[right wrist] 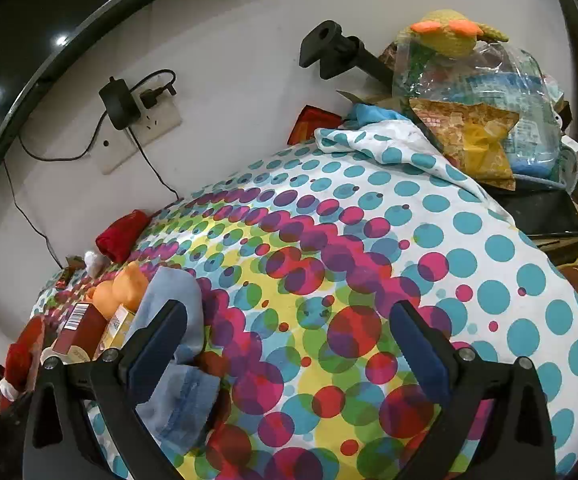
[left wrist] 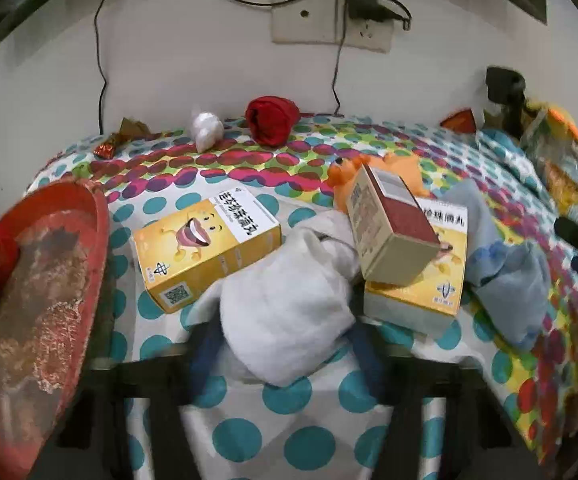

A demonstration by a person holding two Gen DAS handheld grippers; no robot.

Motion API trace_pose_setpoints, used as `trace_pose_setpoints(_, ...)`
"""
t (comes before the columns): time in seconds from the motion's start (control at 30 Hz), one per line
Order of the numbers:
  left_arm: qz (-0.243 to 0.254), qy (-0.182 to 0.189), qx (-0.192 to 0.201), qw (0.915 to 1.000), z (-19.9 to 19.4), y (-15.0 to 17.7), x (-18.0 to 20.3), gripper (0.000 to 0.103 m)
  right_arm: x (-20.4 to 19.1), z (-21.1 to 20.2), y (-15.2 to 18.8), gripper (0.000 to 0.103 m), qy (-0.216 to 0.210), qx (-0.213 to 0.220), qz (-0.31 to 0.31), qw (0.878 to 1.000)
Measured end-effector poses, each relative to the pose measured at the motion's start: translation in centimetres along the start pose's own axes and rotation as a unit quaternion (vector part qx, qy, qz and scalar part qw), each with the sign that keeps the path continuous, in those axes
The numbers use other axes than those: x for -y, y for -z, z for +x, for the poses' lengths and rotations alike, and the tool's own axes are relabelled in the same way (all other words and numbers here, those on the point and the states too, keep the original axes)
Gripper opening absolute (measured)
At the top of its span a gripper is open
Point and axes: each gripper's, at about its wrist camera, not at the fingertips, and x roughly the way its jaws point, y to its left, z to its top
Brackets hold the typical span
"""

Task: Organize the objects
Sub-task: 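Grasp the white cloth sock near the boxes with the left gripper, then carry the white sock into the red tray and release it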

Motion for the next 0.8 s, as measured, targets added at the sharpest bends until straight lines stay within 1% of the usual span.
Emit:
trace_pose_setpoints(0.07,0.009,0.001,0.001,1.0,-0.5,0.2,0.3,0.036,0.0,0.0,0.0,0.101,0.0,0.0,-0.001,1.0)
trace_pose_setpoints(0.17,0.023,0.007,0.003,0.9997,-1.7,0.7,0.8,0.032,-0.1,0.1,0.0,0.101,0.001,-0.002,0.001,1.0)
trace_pose_setpoints(0.23,0.038,0.01,0.016,0.9991,-3.2,1.0,1.4,0.032,-0.1,0.2,0.0,0.101,0.001,-0.003,0.001,1.0)
trace_pose_setpoints(0.43,0.048,0.033,0.033,0.9977,-6.5,0.9,2.2,0.032,0.0,0.2,0.0,0.101,0.0,-0.004,0.002,1.0)
trace_pose_setpoints(0.6,0.032,0.044,0.054,0.997,-9.2,-0.2,1.5,0.032,0.1,0.4,0.1,0.101,-0.001,-0.011,0.004,1.0)
trace_pose_setpoints(0.73,0.027,0.04,0.071,0.9963,-11.0,-1.1,0.3,0.032,0.1,0.5,0.1,0.101,-0.003,-0.015,0.006,1.0)
trace_pose_setpoints(0.8,0.024,0.03,0.078,0.9962,-11.7,-1.6,-0.8,0.032,0.1,0.6,0.2,0.101,-0.004,-0.018,0.006,1.0)
